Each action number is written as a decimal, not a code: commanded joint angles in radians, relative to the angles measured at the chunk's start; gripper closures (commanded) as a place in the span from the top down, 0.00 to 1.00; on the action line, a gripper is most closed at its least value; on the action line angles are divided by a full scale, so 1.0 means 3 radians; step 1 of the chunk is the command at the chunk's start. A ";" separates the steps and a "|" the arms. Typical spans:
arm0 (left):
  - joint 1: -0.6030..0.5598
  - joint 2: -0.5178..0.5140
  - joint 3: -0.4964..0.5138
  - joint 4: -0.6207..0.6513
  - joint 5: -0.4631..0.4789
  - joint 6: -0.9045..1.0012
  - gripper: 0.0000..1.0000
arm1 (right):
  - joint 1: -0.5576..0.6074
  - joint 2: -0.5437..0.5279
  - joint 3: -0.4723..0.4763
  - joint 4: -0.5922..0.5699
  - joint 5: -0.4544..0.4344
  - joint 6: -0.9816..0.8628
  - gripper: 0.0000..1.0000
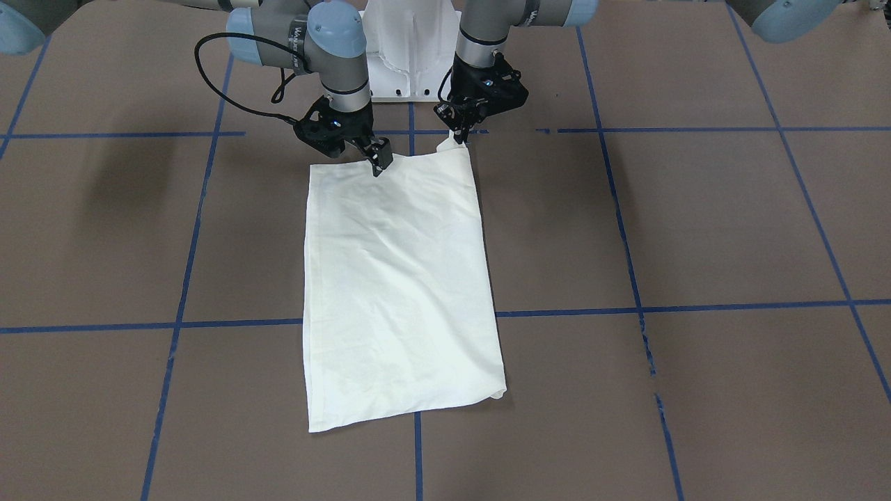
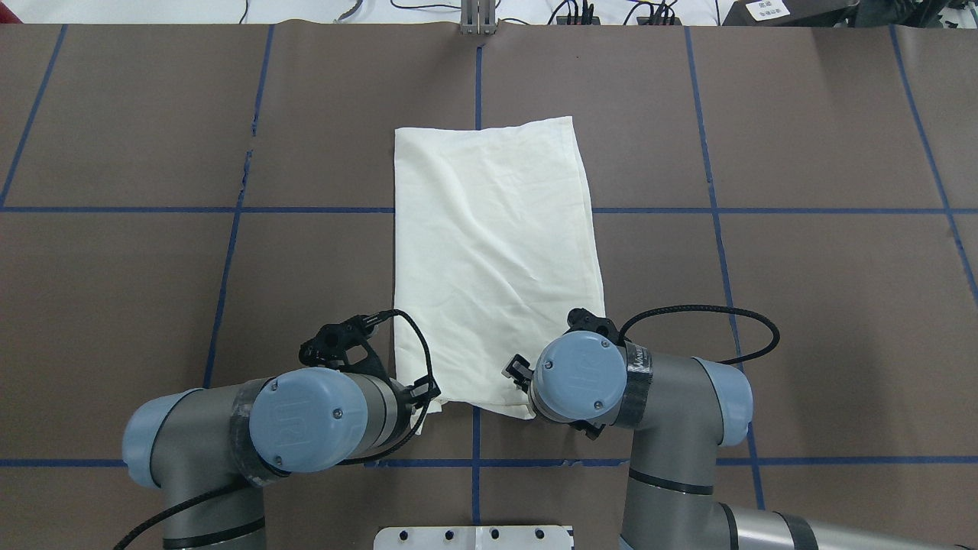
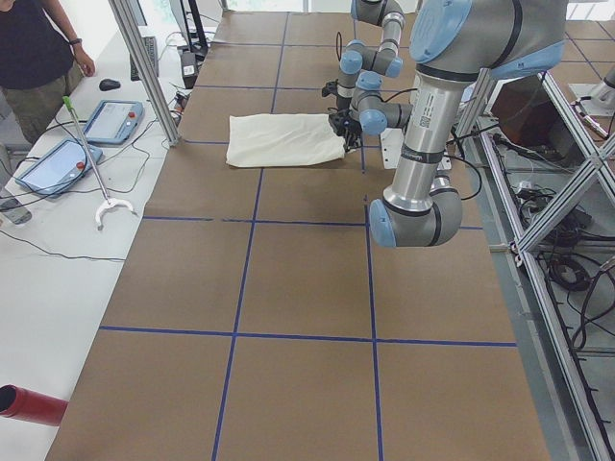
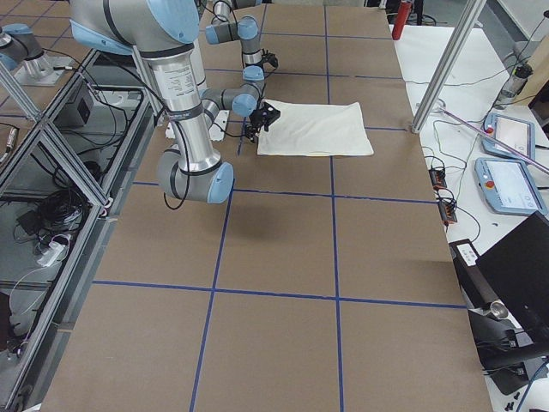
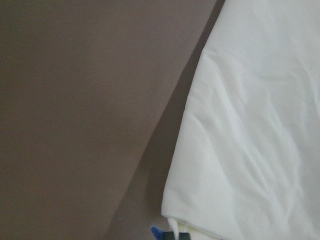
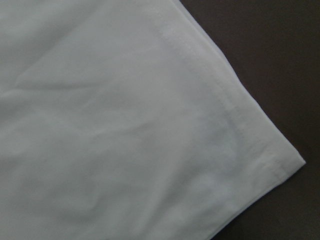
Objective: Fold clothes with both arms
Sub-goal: 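Grasp the near corners of the folded shirt with both grippers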
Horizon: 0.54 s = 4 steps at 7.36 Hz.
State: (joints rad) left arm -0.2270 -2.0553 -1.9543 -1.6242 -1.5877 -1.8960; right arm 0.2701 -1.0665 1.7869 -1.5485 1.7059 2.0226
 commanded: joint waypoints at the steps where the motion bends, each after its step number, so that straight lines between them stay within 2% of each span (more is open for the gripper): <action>1: 0.0000 -0.0026 0.0000 0.0004 0.0000 0.0000 0.00 | 0.0000 -0.0009 -0.0050 0.0002 0.0000 0.0002 1.00; 2: 0.0000 -0.0026 0.0000 0.0004 0.0000 0.0000 0.00 | 0.0005 -0.0009 -0.0050 0.0008 0.0000 0.0007 0.94; 3: -0.0005 -0.0021 0.0000 0.0004 0.0005 0.0000 0.00 | 0.0010 0.0001 -0.0045 0.0008 0.0000 0.0012 0.63; 4: -0.0015 -0.0021 0.0000 0.0004 0.0005 0.0005 0.00 | 0.0020 0.0001 -0.0035 0.0008 0.0000 0.0012 0.38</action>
State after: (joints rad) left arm -0.2289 -2.0621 -1.9543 -1.6230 -1.5867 -1.8957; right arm 0.2734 -1.0662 1.7746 -1.5457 1.7057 2.0256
